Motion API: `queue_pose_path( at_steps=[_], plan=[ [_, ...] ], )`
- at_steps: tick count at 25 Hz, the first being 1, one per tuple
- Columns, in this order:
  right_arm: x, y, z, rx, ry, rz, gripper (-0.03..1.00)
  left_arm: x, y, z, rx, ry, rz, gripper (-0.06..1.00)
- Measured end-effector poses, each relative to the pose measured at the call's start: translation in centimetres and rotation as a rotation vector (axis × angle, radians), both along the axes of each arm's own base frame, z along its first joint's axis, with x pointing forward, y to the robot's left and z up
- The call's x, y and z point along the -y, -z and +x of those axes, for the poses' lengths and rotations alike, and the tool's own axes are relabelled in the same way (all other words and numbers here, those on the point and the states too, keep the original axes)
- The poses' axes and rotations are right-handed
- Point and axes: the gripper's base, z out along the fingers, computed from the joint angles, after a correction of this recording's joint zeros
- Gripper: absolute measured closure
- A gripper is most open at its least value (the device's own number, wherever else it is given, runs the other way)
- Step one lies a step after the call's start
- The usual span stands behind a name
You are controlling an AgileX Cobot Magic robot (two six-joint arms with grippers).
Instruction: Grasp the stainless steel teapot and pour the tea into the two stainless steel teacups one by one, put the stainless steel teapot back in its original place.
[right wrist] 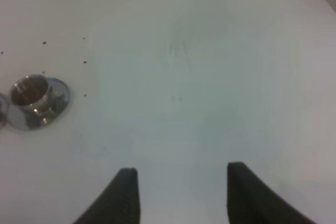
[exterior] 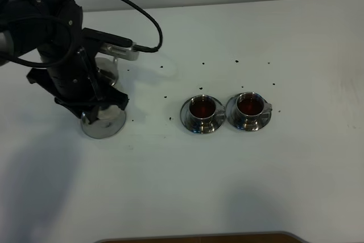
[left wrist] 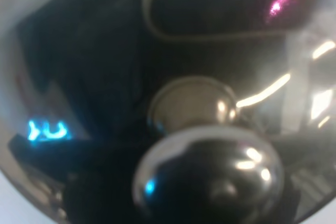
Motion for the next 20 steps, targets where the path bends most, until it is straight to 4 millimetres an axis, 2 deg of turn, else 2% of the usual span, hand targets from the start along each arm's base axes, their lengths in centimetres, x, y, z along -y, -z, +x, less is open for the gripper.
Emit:
queue_pose_path(
  at_steps=[3,8,16,20],
  plan=[
    [0.0,0.0,0.0,0.0,0.0,0.0,0.57,-0.3,0.4,0.1,0.04,-0.043,0.023,0.7],
    [0.0,0.0,0.0,0.0,0.0,0.0,0.57,-0.5,2.2,-0.4,0.07,-0.072,0.009,0.7],
    [0.0,0.0,0.0,0.0,0.0,0.0,0.57,-0.4,2.4,-0.1,0.113,-0.105,-0.014,0.7],
    [0.0,0.0,0.0,0.0,0.0,0.0,0.57,-0.7,3.0,-0.9,0.126,-0.128,-0.012,0.7]
  ],
)
